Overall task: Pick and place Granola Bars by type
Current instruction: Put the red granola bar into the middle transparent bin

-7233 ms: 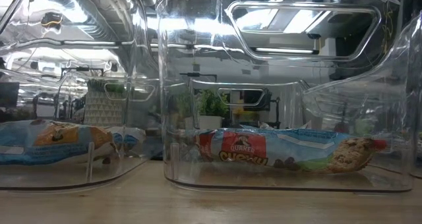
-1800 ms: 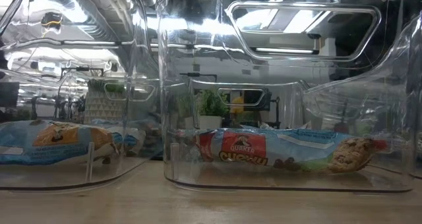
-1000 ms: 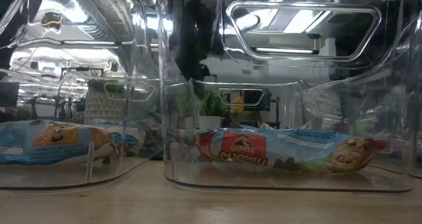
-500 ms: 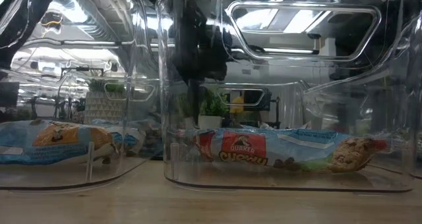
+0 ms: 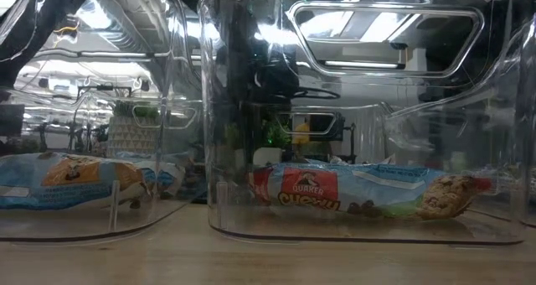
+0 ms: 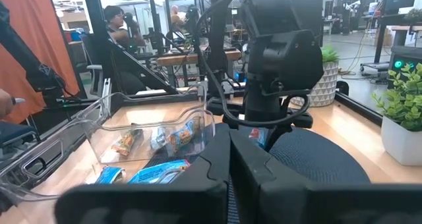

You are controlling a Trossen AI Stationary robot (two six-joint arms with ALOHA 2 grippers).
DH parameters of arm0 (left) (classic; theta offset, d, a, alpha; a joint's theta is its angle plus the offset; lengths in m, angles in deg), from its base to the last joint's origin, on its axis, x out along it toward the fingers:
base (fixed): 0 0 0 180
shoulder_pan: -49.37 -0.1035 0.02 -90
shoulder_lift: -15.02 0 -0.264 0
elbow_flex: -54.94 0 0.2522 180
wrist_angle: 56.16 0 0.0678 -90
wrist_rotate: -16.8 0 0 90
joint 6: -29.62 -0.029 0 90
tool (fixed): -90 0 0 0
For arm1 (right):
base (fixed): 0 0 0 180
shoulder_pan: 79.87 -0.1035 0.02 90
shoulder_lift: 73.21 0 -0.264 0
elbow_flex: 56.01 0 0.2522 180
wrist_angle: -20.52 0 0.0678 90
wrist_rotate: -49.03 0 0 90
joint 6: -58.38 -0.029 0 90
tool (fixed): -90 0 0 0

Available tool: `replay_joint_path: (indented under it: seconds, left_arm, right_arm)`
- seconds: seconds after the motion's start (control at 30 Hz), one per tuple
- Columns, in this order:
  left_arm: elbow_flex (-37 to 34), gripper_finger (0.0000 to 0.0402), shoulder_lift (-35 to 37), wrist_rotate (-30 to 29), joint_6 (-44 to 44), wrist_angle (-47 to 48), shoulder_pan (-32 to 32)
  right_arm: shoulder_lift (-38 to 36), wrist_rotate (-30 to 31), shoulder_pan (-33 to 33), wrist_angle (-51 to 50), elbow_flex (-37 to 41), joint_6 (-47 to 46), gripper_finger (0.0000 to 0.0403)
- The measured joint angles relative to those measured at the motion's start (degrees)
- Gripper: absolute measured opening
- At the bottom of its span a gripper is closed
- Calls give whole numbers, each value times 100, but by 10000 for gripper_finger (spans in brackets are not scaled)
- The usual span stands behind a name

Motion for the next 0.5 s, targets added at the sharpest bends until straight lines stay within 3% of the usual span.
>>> replay_joint_path:
  seconds: [0.2, 0.5]
  left_arm:
    - [0, 193, 0, -344, 127, -28, 35]
    - [0, 63, 19, -397, 564, -13, 12]
  right_arm:
    - [0, 0, -1, 0, 0, 2, 8]
    - [0, 0, -1, 0, 0, -2, 8]
